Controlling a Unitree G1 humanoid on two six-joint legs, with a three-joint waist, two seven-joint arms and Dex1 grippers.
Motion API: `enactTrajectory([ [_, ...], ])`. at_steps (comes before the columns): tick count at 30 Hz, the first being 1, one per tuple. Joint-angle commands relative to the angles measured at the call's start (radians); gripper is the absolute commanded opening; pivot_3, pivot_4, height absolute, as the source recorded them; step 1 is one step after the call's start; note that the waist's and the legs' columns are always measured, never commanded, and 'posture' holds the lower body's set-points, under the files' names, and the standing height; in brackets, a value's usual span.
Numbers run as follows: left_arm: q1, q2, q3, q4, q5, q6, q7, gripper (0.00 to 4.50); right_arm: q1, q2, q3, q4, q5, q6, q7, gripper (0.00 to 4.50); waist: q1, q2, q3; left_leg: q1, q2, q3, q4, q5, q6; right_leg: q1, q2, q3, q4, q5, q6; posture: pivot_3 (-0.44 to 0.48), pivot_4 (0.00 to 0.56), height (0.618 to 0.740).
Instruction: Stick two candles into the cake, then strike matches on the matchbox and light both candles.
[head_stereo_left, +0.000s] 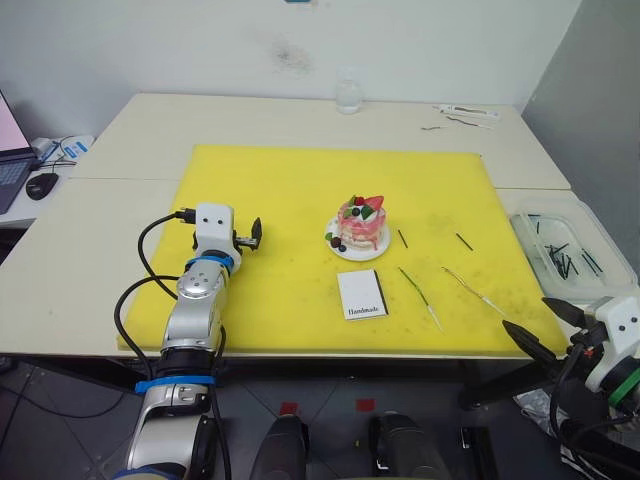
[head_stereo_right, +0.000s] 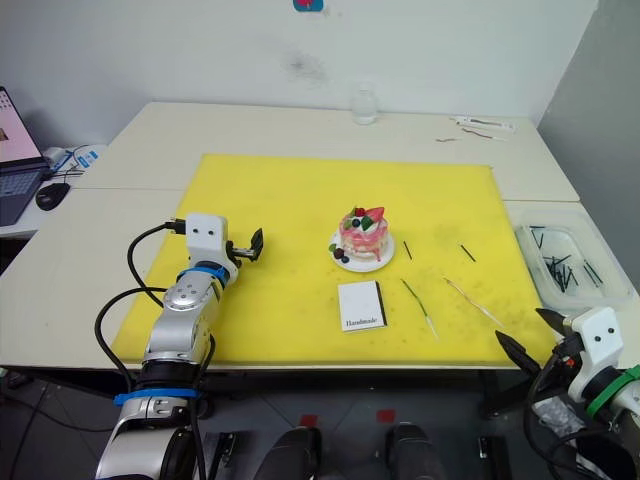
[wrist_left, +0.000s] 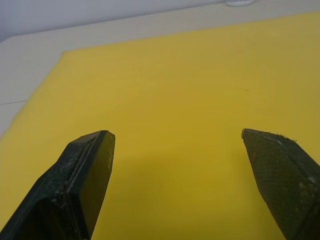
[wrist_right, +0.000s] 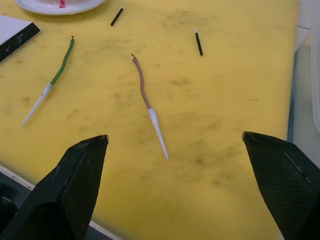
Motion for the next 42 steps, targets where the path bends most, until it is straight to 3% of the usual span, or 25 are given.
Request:
enactTrajectory([
  [1, -0.013, 0.019, 0.003, -0.017, 0.016, -0.008, 0.007, 4.49, -0.007, -0.011, -0.012, -0.036, 0.008, 0.005, -0.007, 4.5, 0.0, 0.0, 0.0, 0.0, 0.0, 0.0, 0.0, 0.0, 0.0, 0.0, 0.0, 0.0, 0.0, 0.0, 0.0, 0.0, 0.15, 0.74],
  [21, -0.042, 0.035, 0.023, -0.003, -0.017, -0.056, -0.041, 4.49, -0.003, 0.004, -0.013, -0.043, 0.024, 0.019, -0.033, 4.5, 0.001, 0.0, 0.0, 0.0, 0.0, 0.0, 0.0, 0.0, 0.0, 0.0, 0.0, 0.0, 0.0, 0.0, 0.0, 0.0, 0.15, 0.74],
  [30, -0.043, 0.057, 0.011, -0.025, -0.048, -0.052, -0.153, 4.49, 0.029, 0.01, -0.023, -0.056, 0.029, 0.019, -0.03, 4.5, 0.001, 0.0, 0.0, 0.0, 0.0, 0.0, 0.0, 0.0, 0.0, 0.0, 0.0, 0.0, 0.0, 0.0, 0.0, 0.0, 0.15, 0.74],
  [34, -0.053, 0.093, 0.016, -0.085, -0.13, 0.026, -0.29, 4.49, 0.022, 0.001, -0.011, -0.049, 0.02, 0.011, -0.025, 4.5, 0.0, 0.0, 0.0, 0.0, 0.0, 0.0, 0.0, 0.0, 0.0, 0.0, 0.0, 0.0, 0.0, 0.0, 0.0, 0.0, 0.15, 0.74],
  [42, 0.02, 0.323, -0.135, -0.518, -0.407, 0.334, -0.813, 4.49, -0.077, -0.079, 0.072, 0.024, -0.004, 0.04, 0.027, 4.5, -0.005, 0.0, 0.0, 0.0, 0.0, 0.001, 0.0, 0.0, 0.0, -0.001, -0.001, 0.0, 0.0, -0.001, -0.001, 0.0, 0.15, 0.74],
])
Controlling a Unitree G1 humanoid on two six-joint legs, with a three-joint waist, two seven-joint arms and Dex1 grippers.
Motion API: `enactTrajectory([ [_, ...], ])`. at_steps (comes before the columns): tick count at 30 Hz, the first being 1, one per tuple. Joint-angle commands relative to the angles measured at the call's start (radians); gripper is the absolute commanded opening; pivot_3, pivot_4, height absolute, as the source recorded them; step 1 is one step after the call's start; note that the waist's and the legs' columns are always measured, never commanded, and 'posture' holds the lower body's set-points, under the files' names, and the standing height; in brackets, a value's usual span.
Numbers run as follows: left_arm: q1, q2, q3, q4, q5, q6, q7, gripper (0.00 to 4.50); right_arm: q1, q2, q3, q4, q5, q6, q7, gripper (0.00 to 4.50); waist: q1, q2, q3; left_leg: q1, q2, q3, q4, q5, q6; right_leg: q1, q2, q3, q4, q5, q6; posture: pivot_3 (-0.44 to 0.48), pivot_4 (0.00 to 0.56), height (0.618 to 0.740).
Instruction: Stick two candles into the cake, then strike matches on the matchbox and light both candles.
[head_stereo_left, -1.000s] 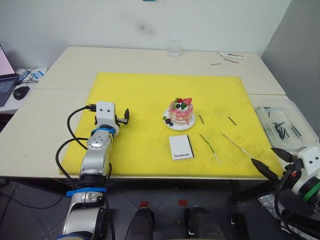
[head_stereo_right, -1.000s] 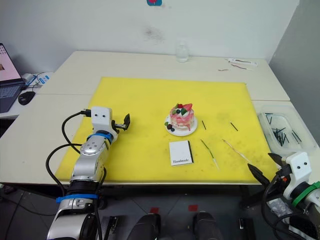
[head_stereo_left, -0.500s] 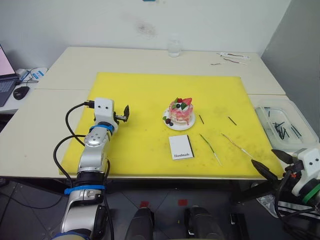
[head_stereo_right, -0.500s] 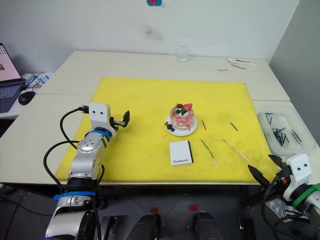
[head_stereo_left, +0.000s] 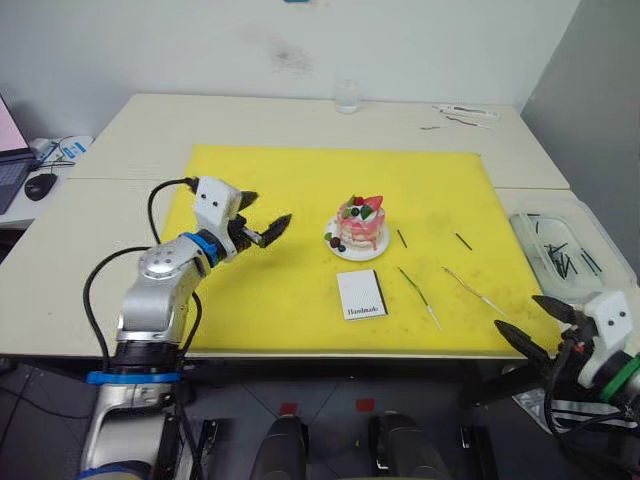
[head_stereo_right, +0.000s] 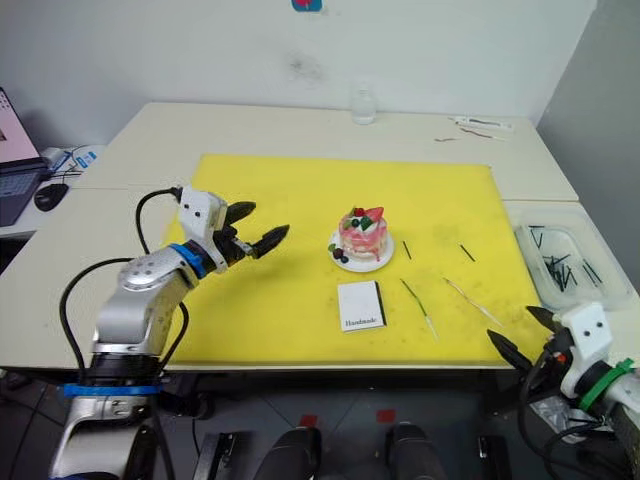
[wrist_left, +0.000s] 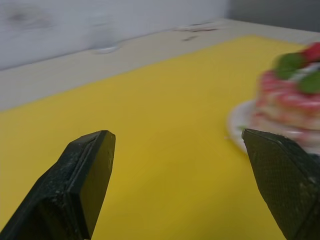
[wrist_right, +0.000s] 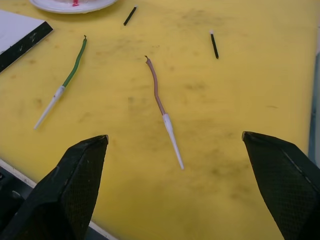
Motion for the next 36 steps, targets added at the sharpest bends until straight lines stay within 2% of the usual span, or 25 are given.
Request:
enactTrajectory([
  [1, 0.013, 0.105, -0.084, -0.233, -0.14, 0.136, -0.224, 4.49, -0.039, -0.041, 0.025, 0.035, -0.016, 0.007, 0.029, 4.5, -0.002, 0.0, 0.0, 0.0, 0.0, 0.0, 0.0, 0.0, 0.0, 0.0, 0.0, 0.0, 0.0, 0.0, 0.0, 0.0, 0.15, 0.74],
  [4, -0.009, 0.138, -0.153, -0.339, -0.204, 0.21, -0.307, 4.49, -0.06, -0.064, 0.048, 0.072, -0.032, 0.005, 0.046, 4.5, 0.002, 0.0, 0.0, 0.0, 0.0, 0.0, 0.0, 0.0, 0.0, 0.0, -0.001, 0.0, 0.0, -0.001, -0.001, 0.0, 0.15, 0.74],
  [7, -0.038, 0.131, -0.197, -0.38, -0.225, 0.236, -0.338, 4.49, -0.072, -0.079, 0.064, 0.103, -0.038, 0.003, 0.067, 4.5, 0.004, 0.0, 0.0, -0.001, -0.001, 0.0, 0.0, 0.0, 0.0, 0.0, -0.001, 0.0, 0.0, -0.001, -0.001, 0.0, 0.15, 0.74],
  [13, -0.072, 0.072, -0.255, -0.357, -0.166, 0.175, -0.329, 4.49, -0.092, -0.106, 0.087, 0.164, -0.068, 0.006, 0.085, 4.5, 0.002, 0.0, 0.0, -0.001, -0.001, 0.0, 0.0, 0.0, 0.0, 0.0, 0.0, 0.0, 0.0, -0.001, -0.001, 0.0, 0.15, 0.74],
  [16, -0.051, 0.064, -0.257, -0.349, -0.154, 0.159, -0.33, 4.5, -0.113, -0.1, 0.088, 0.185, -0.059, 0.012, 0.086, 3.9, -0.002, 0.0, 0.0, -0.001, 0.0, 0.0, 0.0, 0.0, 0.0, 0.0, 0.0, 0.0, 0.0, -0.001, -0.001, 0.0, 0.15, 0.74],
  [26, -0.029, 0.051, -0.254, -0.355, -0.162, 0.168, -0.328, 4.5, -0.137, -0.106, 0.096, 0.189, -0.049, 0.037, 0.124, 0.14, -0.001, 0.0, 0.0, -0.001, -0.001, -0.001, 0.0, 0.0, 0.0, 0.0, 0.0, 0.0, 0.0, -0.001, -0.001, 0.0, 0.15, 0.74],
  [27, -0.024, 0.051, -0.255, -0.355, -0.161, 0.166, -0.329, 4.5, -0.136, -0.106, 0.095, 0.19, -0.048, 0.037, 0.128, 0.02, -0.001, 0.0, 0.0, -0.001, 0.0, -0.001, 0.0, 0.0, 0.0, 0.0, 0.0, 0.0, 0.0, -0.001, -0.001, 0.0, 0.15, 0.74],
  [32, 0.008, 0.043, -0.26, -0.358, -0.168, 0.173, -0.324, 4.5, -0.125, -0.1, 0.076, 0.173, -0.027, 0.041, 0.158, 0.02, -0.001, 0.0, 0.0, -0.001, 0.0, -0.001, 0.0, 0.0, 0.0, 0.0, 0.0, 0.0, 0.0, -0.001, -0.001, 0.0, 0.15, 0.74],
  [36, 0.021, -0.016, -0.223, -0.345, -0.239, 0.259, -0.261, 4.5, -0.155, -0.076, 0.015, 0.091, 0.06, 0.087, 0.117, 0.02, 0.0, 0.0, 0.0, -0.001, 0.0, -0.001, 0.0, 0.0, 0.0, 0.0, 0.0, 0.0, 0.0, -0.001, 0.0, 0.0, 0.15, 0.74],
])
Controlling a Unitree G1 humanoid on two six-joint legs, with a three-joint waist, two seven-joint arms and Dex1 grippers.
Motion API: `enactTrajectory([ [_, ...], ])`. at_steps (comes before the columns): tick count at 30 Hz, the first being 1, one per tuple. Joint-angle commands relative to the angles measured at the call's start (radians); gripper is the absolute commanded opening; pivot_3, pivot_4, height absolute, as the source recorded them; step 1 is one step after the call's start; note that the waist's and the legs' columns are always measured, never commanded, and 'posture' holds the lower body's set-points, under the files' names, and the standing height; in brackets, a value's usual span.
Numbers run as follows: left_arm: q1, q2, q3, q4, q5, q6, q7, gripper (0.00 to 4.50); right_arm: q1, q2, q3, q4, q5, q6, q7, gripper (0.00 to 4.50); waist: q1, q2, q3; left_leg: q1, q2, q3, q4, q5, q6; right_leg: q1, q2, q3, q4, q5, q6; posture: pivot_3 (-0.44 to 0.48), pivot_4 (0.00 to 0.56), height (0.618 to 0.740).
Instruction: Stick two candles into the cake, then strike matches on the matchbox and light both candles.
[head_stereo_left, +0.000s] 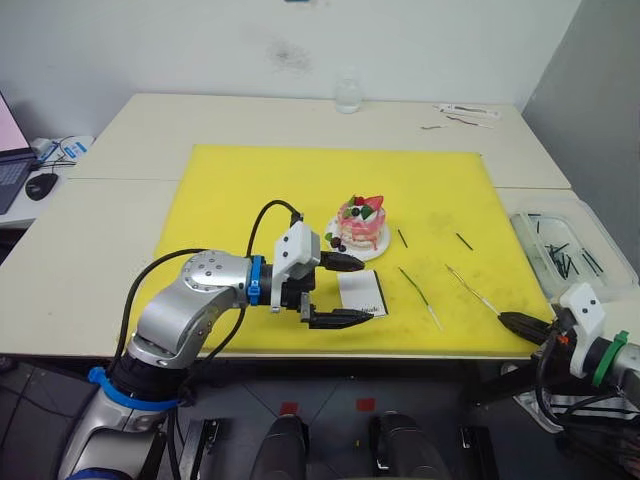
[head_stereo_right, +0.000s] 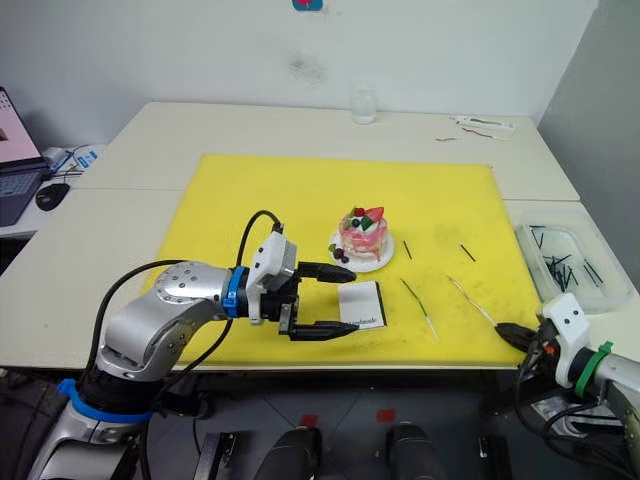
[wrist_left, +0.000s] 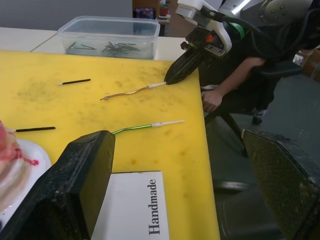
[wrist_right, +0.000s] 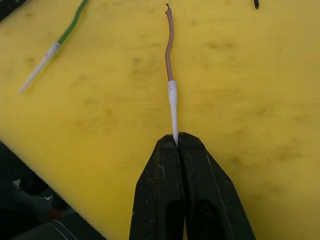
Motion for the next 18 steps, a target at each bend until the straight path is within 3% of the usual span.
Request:
enactTrajectory([
  [1, 0.005, -0.064, 0.051, -0.011, -0.088, 0.078, 0.075, 4.5, -0.044, 0.022, -0.09, -0.128, 0.112, 0.056, -0.05, 0.02, -0.002, 0.0, 0.0, 0.0, 0.0, 0.0, 0.0, 0.0, 0.0, 0.0, 0.0, 0.0, 0.0, 0.0, 0.0, 0.0, 0.15, 0.74],
  [5, 0.003, -0.245, 0.112, 0.039, -0.166, 0.178, 0.278, 4.5, -0.119, 0.092, -0.11, -0.281, 0.212, 0.117, -0.184, 0.02, -0.001, 0.0, 0.0, 0.0, 0.0, -0.001, 0.0, 0.0, 0.0, 0.0, 0.0, -0.001, 0.001, 0.0, 0.0, 0.0, 0.15, 0.74],
  [8, -0.01, -0.379, 0.165, 0.077, -0.226, 0.218, 0.399, 3.93, -0.173, 0.13, -0.083, -0.361, 0.251, 0.152, -0.266, 0.0, 0.001, 0.0, 0.0, -0.001, 0.0, -0.002, 0.001, 0.0, 0.0, 0.001, 0.001, -0.001, 0.001, 0.0, 0.001, 0.0, 0.15, 0.74],
  [12, -0.054, -0.508, 0.196, 0.136, -0.273, 0.262, 0.51, 2.66, -0.223, 0.14, -0.02, -0.425, 0.244, 0.162, -0.313, 0.0, 0.003, 0.0, 0.0, -0.002, -0.001, -0.002, 0.001, 0.0, 0.0, 0.0, 0.001, -0.001, 0.0, 0.001, 0.001, 0.0, 0.15, 0.74],
  [18, -0.104, -0.637, 0.227, 0.2, -0.331, 0.265, 0.579, 2.66, -0.279, 0.144, 0.045, -0.454, 0.24, 0.169, -0.338, 0.0, 0.003, 0.0, 0.0, -0.002, -0.001, -0.002, 0.002, 0.0, 0.0, 0.0, 0.001, -0.001, 0.0, 0.001, 0.001, 0.0, 0.15, 0.74],
])
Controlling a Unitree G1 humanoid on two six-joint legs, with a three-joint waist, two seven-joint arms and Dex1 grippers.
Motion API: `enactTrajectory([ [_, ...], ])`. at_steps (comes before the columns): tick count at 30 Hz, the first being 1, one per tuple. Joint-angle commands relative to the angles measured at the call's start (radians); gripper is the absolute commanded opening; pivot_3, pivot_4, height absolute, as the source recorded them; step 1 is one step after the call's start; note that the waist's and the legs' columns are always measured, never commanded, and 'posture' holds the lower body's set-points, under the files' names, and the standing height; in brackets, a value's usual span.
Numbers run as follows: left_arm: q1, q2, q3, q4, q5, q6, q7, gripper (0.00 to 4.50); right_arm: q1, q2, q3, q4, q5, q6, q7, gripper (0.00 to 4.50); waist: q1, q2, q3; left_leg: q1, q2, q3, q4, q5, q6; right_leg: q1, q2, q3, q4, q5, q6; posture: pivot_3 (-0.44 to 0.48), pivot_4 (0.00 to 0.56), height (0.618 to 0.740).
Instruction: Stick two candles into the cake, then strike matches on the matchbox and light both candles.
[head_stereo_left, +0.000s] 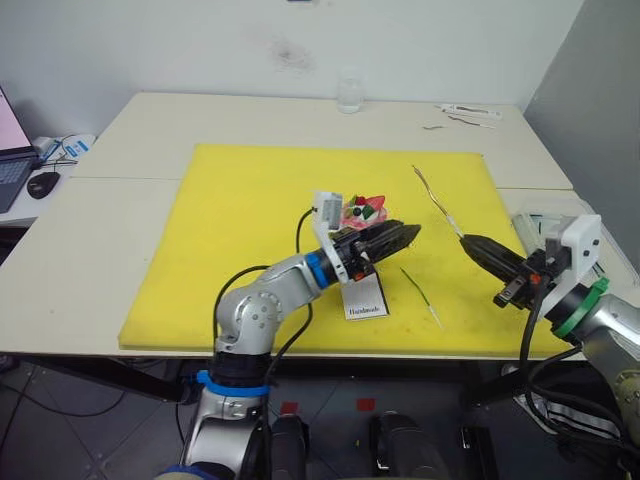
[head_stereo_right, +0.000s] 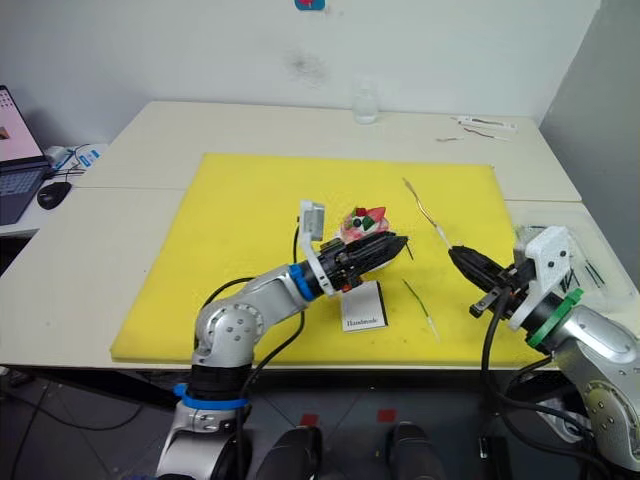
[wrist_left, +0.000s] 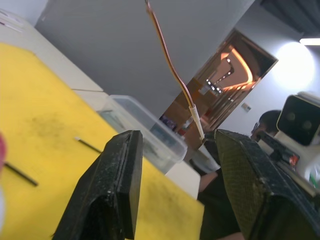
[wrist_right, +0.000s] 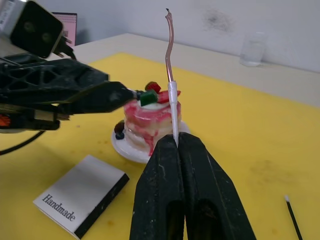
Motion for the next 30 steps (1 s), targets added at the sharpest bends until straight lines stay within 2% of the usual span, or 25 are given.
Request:
enactTrajectory([
  [1, -0.036, -0.051, 0.027, 0.004, -0.065, 0.011, 0.029, 2.66, -0.023, -0.004, 0.029, -0.039, 0.007, -0.012, -0.005, 0.0, 0.0, 0.0, 0.0, 0.0, 0.0, 0.0, 0.0, 0.0, 0.0, 0.0, 0.0, 0.0, 0.0, 0.0, 0.0, 0.0, 0.15, 0.74],
  [7, -0.056, -0.088, 0.051, 0.018, -0.108, 0.014, 0.054, 2.66, -0.054, 0.008, 0.068, -0.051, 0.012, -0.01, -0.023, 0.0, -0.001, 0.0, 0.0, 0.0, 0.0, 0.0, 0.0, 0.0, 0.0, 0.0, 0.0, 0.0, 0.0, 0.0, 0.0, 0.0, 0.15, 0.74],
  [30, -0.044, -0.104, 0.037, 0.011, -0.144, 0.006, 0.071, 2.66, -0.148, 0.02, 0.127, -0.08, 0.061, 0.06, -0.107, 0.0, -0.001, 0.0, 0.0, -0.003, 0.0, -0.001, 0.0, 0.0, 0.0, -0.001, 0.0, 0.0, -0.002, 0.0, 0.0, 0.0, 0.15, 0.74],
])
